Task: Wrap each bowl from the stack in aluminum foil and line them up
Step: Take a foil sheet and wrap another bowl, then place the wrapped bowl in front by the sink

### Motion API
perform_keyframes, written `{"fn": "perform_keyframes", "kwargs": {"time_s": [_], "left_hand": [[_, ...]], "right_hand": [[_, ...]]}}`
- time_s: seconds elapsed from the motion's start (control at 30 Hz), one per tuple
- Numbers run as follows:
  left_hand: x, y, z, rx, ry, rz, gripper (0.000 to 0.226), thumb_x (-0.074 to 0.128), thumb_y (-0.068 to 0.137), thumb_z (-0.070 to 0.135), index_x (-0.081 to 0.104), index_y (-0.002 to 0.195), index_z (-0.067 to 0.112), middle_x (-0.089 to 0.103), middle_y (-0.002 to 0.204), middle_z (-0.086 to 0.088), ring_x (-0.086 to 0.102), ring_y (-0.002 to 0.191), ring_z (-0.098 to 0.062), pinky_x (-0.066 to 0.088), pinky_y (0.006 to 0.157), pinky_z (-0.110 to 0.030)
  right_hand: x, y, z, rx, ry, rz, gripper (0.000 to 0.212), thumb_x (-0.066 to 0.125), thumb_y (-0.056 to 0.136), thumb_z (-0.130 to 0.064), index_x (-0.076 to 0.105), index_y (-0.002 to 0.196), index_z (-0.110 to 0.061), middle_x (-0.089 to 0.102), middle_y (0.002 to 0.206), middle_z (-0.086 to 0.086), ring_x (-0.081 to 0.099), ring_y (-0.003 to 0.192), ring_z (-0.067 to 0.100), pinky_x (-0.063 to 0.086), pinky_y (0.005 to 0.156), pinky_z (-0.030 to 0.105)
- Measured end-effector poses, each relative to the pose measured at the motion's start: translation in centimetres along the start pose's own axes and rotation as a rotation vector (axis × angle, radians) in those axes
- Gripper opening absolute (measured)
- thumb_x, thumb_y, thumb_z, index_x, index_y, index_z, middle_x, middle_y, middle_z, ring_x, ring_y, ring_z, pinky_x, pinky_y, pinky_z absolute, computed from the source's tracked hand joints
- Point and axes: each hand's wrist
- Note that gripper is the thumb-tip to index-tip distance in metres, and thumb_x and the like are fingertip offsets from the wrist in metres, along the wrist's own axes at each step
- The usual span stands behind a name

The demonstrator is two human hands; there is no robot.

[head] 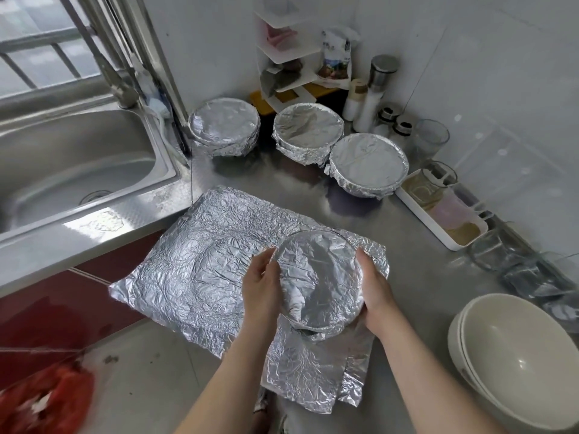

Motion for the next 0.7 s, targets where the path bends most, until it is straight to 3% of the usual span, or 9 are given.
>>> {"fn": "perform_keyframes", "kwargs": {"time_s": [0.1, 0.17, 0.23, 0.33, 0.4, 0.47, 0.57, 0.63, 0.7], "left_hand": [[0.6, -1.1, -0.1, -0.038, -0.001, -0.037, 0.025, 0.047, 0.098, 0.020, 0.063, 0.116, 0.027, 0.068, 0.103, -0.002, 0.064, 0.096, -0.022, 0.053, 0.086, -0.042], [1.0, -1.9, -0.4, -0.041, 0.014, -0.067, 0.027, 0.048, 0.099, 0.021, 0.064, 0.119, 0.026, 0.067, 0.107, 0.000, 0.063, 0.102, -0.021, 0.052, 0.087, -0.038], [1.6, -2.7, -0.7, -0.047, 0.014, -0.101, 0.028, 0.048, 0.100, 0.023, 0.063, 0.124, 0.025, 0.066, 0.112, 0.002, 0.061, 0.107, -0.021, 0.051, 0.092, -0.039], [2.4, -4.0, -1.1, -0.071, -0.002, -0.132, 0.026, 0.050, 0.099, 0.029, 0.064, 0.121, 0.028, 0.067, 0.115, -0.001, 0.061, 0.109, -0.035, 0.049, 0.097, -0.053], [2.7, -4.8, -1.0, -0.096, -0.028, -0.136, 0.022, 0.049, 0.100, 0.025, 0.063, 0.117, 0.031, 0.066, 0.117, 0.001, 0.061, 0.109, -0.025, 0.049, 0.098, -0.047], [2.9, -5.1, -0.5, -0.117, -0.075, -0.124, 0.021, 0.049, 0.101, 0.020, 0.062, 0.110, 0.033, 0.067, 0.117, 0.001, 0.061, 0.108, -0.017, 0.049, 0.099, -0.043], [2.7, -4.6, 1.3, -0.090, -0.111, -0.104, 0.022, 0.048, 0.101, 0.021, 0.063, 0.104, 0.037, 0.070, 0.110, 0.002, 0.065, 0.104, -0.019, 0.052, 0.095, -0.047], [2.0, -3.6, 3.1, -0.033, -0.128, -0.065, 0.022, 0.048, 0.100, 0.022, 0.064, 0.106, 0.035, 0.071, 0.105, 0.002, 0.068, 0.098, -0.021, 0.055, 0.088, -0.049], [1.1, -2.0, 4.5, 0.004, -0.143, 0.003, 0.024, 0.047, 0.100, 0.019, 0.066, 0.114, 0.025, 0.070, 0.106, 0.000, 0.067, 0.097, -0.020, 0.056, 0.085, -0.043]], "right_hand": [[-1.0, -0.8, 0.3, 0.049, 0.018, 0.072, 0.080, 0.055, 0.074, -0.072, 0.050, 0.139, -0.028, 0.050, 0.142, 0.002, 0.048, 0.129, 0.027, 0.036, 0.110, 0.051], [-2.0, -1.5, 0.8, 0.073, 0.053, 0.111, 0.089, 0.059, 0.058, -0.078, 0.054, 0.134, -0.031, 0.055, 0.137, 0.003, 0.053, 0.124, 0.028, 0.039, 0.108, 0.052], [-3.1, -2.2, 1.7, 0.067, 0.090, 0.137, 0.084, 0.060, 0.055, -0.080, 0.057, 0.128, -0.037, 0.058, 0.135, 0.002, 0.054, 0.123, 0.028, 0.039, 0.108, 0.052], [-4.5, -2.9, 3.0, 0.109, 0.144, 0.191, 0.081, 0.064, 0.050, -0.084, 0.060, 0.118, -0.042, 0.060, 0.131, 0.001, 0.057, 0.119, 0.029, 0.041, 0.105, 0.055], [-5.2, -3.3, 3.3, 0.121, 0.171, 0.206, 0.088, 0.065, 0.045, -0.086, 0.059, 0.121, -0.042, 0.059, 0.132, 0.000, 0.056, 0.119, 0.030, 0.040, 0.105, 0.056], [-5.8, -2.8, 3.3, 0.075, 0.177, 0.195, 0.089, 0.065, 0.047, -0.085, 0.059, 0.124, -0.041, 0.060, 0.132, -0.002, 0.056, 0.120, 0.029, 0.039, 0.106, 0.055], [-4.4, -3.7, 0.9, 0.030, 0.165, 0.134, 0.078, 0.066, 0.057, -0.080, 0.061, 0.123, -0.038, 0.064, 0.126, -0.003, 0.059, 0.118, 0.026, 0.043, 0.104, 0.052], [-2.7, -3.4, -0.4, 0.000, 0.208, 0.034, 0.061, 0.059, 0.076, -0.071, 0.062, 0.123, -0.034, 0.068, 0.119, 0.000, 0.064, 0.110, 0.026, 0.048, 0.099, 0.052], [-0.8, -2.8, -1.6, -0.021, 0.213, -0.070, 0.065, 0.057, 0.077, -0.073, 0.061, 0.126, -0.032, 0.067, 0.122, 0.004, 0.064, 0.111, 0.027, 0.046, 0.101, 0.053]]}}
Point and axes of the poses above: each hand's wrist, its own y-axis towards the middle knuckle, its own x-axis out of the palm, z = x × y
